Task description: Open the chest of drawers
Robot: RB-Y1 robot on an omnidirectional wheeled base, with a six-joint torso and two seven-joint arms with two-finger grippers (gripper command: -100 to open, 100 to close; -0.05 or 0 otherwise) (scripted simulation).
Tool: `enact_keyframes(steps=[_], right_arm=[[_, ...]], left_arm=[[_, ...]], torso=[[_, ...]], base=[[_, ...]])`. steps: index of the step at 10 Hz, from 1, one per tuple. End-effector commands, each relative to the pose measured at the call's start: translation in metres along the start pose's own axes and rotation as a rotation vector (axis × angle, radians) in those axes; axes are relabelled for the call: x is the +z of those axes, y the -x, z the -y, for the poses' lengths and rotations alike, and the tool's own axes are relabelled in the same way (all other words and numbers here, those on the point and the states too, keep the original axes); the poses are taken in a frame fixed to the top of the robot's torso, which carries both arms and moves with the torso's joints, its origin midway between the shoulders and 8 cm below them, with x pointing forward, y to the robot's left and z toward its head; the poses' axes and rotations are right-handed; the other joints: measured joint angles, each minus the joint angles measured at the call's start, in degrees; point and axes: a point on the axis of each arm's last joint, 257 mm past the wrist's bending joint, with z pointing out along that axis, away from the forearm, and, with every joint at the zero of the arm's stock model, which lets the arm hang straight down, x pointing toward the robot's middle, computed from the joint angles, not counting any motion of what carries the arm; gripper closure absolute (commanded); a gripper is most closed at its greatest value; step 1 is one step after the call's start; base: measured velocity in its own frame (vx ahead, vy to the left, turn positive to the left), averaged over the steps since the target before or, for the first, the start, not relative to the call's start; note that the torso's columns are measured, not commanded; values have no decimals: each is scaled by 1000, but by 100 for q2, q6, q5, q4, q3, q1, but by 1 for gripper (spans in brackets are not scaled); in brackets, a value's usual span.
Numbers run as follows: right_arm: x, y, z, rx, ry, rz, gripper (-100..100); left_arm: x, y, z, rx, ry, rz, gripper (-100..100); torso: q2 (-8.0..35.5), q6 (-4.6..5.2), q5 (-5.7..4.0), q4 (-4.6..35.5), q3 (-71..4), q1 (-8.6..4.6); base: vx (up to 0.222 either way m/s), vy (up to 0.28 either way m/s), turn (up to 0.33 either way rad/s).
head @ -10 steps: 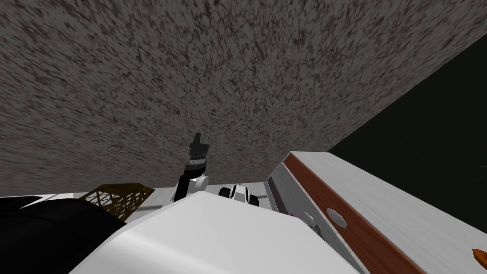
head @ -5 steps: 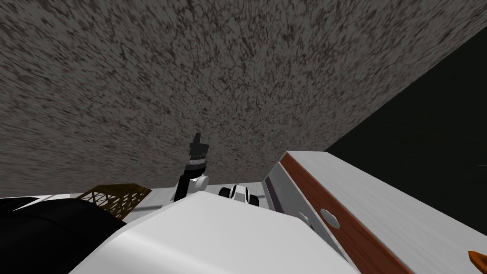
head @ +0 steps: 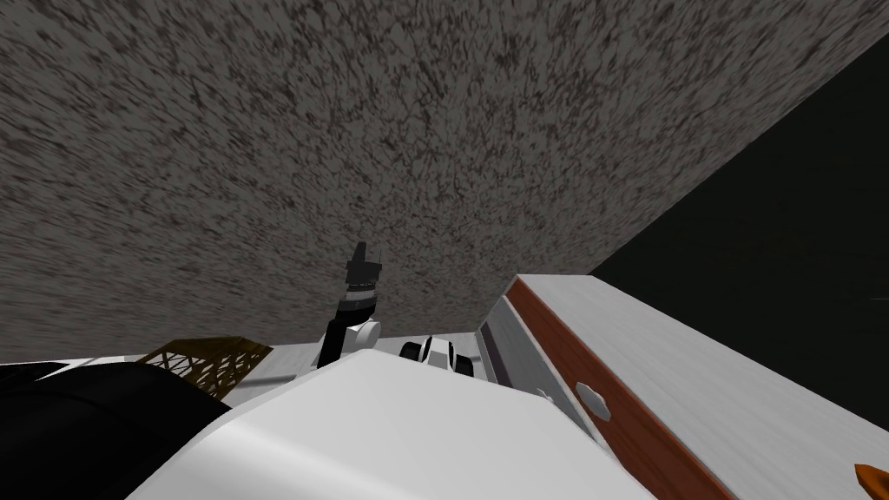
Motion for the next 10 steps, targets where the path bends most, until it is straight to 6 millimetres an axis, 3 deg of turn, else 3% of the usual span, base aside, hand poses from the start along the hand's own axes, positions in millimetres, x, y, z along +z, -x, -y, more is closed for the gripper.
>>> enact_keyframes(steps=[1, 3, 4, 5, 8, 10], right_arm=[[-12, 4, -1, -4, 1, 1, 100], [-20, 7, -2, -6, 6, 3, 100], [-14, 3, 1, -5, -7, 0, 100], [-22, 5, -3, -7, 1, 2, 100], [-35, 11, -6, -8, 8, 8, 100], [-38, 7, -6, -11, 6, 4, 100]], left_arm=[[0, 0, 0, 0, 0, 0, 0], [0, 0, 0, -1, 0, 0, 0], [0, 0, 0, -1, 0, 0, 0], [0, 0, 0, 0, 0, 0, 0], [0, 0, 0, -1, 0, 0, 0], [0, 0, 0, 0, 0, 0, 0]], torso=[[4, -2, 10, 3, 3, 17], [17, 1, 13, 2, 10, 53], [10, -1, 16, 5, 4, 41], [6, -1, 31, 11, -9, 3], [0, -13, 23, 11, -3, 46], [3, -6, 35, 14, -11, -1]], base=[[-13, 86, -25], [-29, 168, -19], [-12, 100, -18], [-35, 110, -11], [-28, 196, -22], [-26, 91, -11]])
